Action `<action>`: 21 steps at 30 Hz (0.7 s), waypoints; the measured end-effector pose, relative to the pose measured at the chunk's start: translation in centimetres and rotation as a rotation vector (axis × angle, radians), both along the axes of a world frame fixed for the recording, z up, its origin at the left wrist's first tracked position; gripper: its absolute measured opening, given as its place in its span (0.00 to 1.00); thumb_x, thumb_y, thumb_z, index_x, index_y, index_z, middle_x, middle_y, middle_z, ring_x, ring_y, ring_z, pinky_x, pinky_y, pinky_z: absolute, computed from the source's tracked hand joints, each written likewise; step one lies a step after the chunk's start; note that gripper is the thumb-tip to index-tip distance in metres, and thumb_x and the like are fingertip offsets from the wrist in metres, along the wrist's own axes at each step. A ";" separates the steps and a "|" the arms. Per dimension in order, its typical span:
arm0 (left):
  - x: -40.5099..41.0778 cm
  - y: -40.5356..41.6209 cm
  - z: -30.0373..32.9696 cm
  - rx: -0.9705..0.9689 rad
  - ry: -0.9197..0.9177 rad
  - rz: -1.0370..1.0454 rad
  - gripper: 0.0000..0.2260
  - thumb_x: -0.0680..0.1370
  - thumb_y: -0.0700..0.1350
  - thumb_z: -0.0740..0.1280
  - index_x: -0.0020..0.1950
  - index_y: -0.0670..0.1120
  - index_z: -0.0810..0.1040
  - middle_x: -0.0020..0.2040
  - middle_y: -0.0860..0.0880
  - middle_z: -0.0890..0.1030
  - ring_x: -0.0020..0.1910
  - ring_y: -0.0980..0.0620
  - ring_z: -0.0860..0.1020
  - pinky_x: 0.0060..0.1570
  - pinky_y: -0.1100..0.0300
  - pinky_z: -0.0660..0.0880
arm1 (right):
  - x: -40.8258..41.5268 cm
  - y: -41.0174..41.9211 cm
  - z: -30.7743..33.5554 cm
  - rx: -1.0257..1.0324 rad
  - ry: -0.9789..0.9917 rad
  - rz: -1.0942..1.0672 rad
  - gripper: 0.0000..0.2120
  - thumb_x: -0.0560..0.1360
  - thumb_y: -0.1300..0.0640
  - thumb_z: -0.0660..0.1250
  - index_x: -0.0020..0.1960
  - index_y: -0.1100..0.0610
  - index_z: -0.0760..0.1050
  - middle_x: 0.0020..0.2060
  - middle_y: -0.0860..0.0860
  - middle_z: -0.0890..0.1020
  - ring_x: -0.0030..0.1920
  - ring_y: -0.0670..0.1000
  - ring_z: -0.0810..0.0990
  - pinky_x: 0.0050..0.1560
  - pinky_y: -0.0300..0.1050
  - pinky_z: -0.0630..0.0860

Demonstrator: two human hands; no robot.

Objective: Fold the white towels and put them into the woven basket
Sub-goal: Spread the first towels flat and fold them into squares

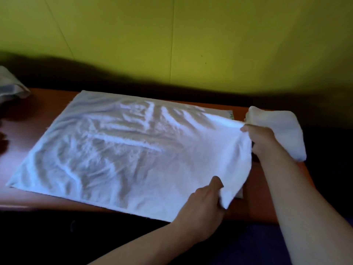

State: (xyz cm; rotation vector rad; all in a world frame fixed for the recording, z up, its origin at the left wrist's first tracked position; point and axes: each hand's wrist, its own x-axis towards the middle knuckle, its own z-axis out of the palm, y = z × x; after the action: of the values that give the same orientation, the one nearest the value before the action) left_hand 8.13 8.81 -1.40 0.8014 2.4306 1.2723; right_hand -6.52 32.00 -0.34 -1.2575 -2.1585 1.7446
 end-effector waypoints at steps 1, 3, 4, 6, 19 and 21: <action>0.3 -0.4 0.5 0.044 -0.020 0.036 0.06 0.79 0.49 0.59 0.52 0.49 0.64 0.38 0.53 0.71 0.38 0.44 0.72 0.36 0.52 0.64 | 0.6 -0.2 1.0 -0.185 -0.025 -0.029 0.05 0.75 0.61 0.69 0.47 0.63 0.80 0.37 0.56 0.81 0.39 0.56 0.78 0.40 0.45 0.74; 0.5 -1.2 1.5 0.121 -0.078 0.104 0.04 0.78 0.50 0.57 0.49 0.51 0.65 0.34 0.55 0.69 0.34 0.49 0.70 0.34 0.53 0.63 | 1.5 -0.7 2.0 -0.349 -0.044 0.014 0.08 0.80 0.57 0.65 0.44 0.59 0.76 0.32 0.54 0.81 0.37 0.52 0.77 0.34 0.44 0.74; 0.5 -1.8 2.0 0.156 -0.110 0.150 0.04 0.78 0.50 0.57 0.45 0.52 0.64 0.32 0.55 0.68 0.32 0.52 0.68 0.34 0.53 0.62 | 1.6 -0.9 2.1 -0.370 -0.018 0.050 0.09 0.81 0.55 0.63 0.44 0.57 0.75 0.29 0.52 0.81 0.37 0.51 0.77 0.34 0.43 0.75; 0.4 -3.0 2.9 0.199 -0.161 0.253 0.10 0.79 0.49 0.58 0.40 0.51 0.61 0.29 0.53 0.66 0.30 0.53 0.64 0.33 0.53 0.60 | 1.6 -1.8 2.5 -0.422 0.065 0.087 0.10 0.82 0.52 0.61 0.45 0.56 0.74 0.29 0.50 0.83 0.39 0.51 0.78 0.36 0.43 0.76; -2.3 -20.4 3.7 0.319 -0.245 0.700 0.04 0.74 0.44 0.63 0.45 0.51 0.76 0.34 0.48 0.79 0.34 0.47 0.79 0.41 0.49 0.78 | -9.3 -20.4 6.2 -0.461 0.300 0.070 0.07 0.79 0.57 0.66 0.42 0.51 0.74 0.36 0.49 0.78 0.34 0.45 0.79 0.31 0.37 0.75; -3.0 -23.1 3.7 0.347 -0.250 0.755 0.06 0.77 0.41 0.63 0.44 0.50 0.76 0.34 0.48 0.81 0.34 0.48 0.81 0.41 0.48 0.81 | -10.8 -24.4 6.5 -0.413 0.285 0.103 0.09 0.78 0.57 0.68 0.40 0.53 0.74 0.33 0.50 0.77 0.30 0.46 0.79 0.28 0.38 0.75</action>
State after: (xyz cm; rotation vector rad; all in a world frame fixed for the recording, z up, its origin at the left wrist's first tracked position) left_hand 5.11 -14.34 2.29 -0.2654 2.3986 1.9415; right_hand -17.36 7.57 6.12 -0.8979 -1.7923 2.3343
